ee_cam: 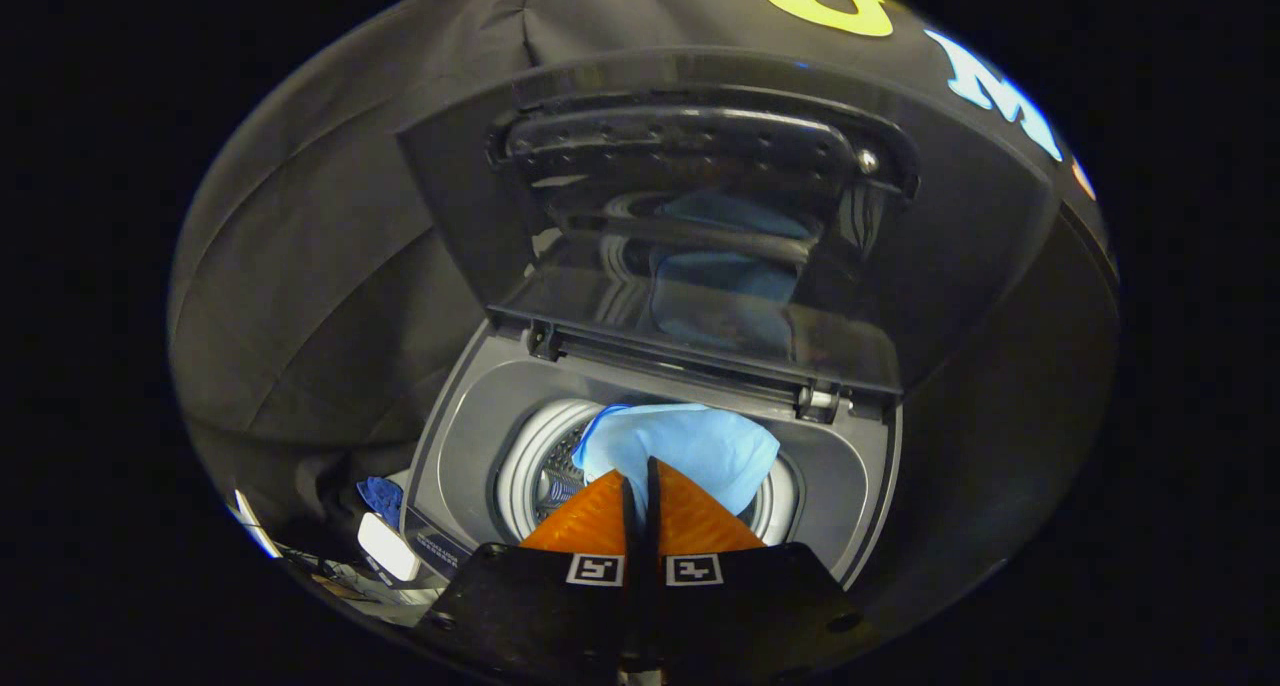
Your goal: Put the clothes into the washing machine and then close the washing machine lid.
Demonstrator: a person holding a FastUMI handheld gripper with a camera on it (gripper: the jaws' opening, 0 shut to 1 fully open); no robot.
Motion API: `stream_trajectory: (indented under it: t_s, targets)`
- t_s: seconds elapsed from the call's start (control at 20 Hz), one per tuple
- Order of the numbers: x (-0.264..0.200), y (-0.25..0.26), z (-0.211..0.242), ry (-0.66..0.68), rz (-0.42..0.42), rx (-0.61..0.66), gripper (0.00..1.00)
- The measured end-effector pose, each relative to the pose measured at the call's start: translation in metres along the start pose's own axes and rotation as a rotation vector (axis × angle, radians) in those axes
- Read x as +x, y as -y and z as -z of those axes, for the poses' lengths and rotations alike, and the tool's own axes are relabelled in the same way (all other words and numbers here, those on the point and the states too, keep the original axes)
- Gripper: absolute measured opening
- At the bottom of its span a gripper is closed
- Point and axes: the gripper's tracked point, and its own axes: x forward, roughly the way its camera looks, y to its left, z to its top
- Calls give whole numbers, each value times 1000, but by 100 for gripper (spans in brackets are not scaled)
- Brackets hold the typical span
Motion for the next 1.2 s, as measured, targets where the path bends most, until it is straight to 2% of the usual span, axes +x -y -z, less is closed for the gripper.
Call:
stream_trajectory:
  t_s: [0.1, 0.15, 0.3, 0.35, 0.6, 0.9, 1.05, 1.2]
  targets:
    - [2, -3, 2, -8, -34, 35, 1]
    - [-2, -2, 6, -24, -41, 56, 5]
    - [2, 9, -2, -4, -10, 49, 100]
    - [-8, 8, -4, 3, -15, 58, 97]
    - [-36, 2, -46, 96, -49, 90, 98]
    - [-104, -10, -146, 310, -54, -13, 98]
    - [-126, -4, -194, 368, -38, 13, 98]
    - [-121, 15, -230, 387, 8, 73, 98]
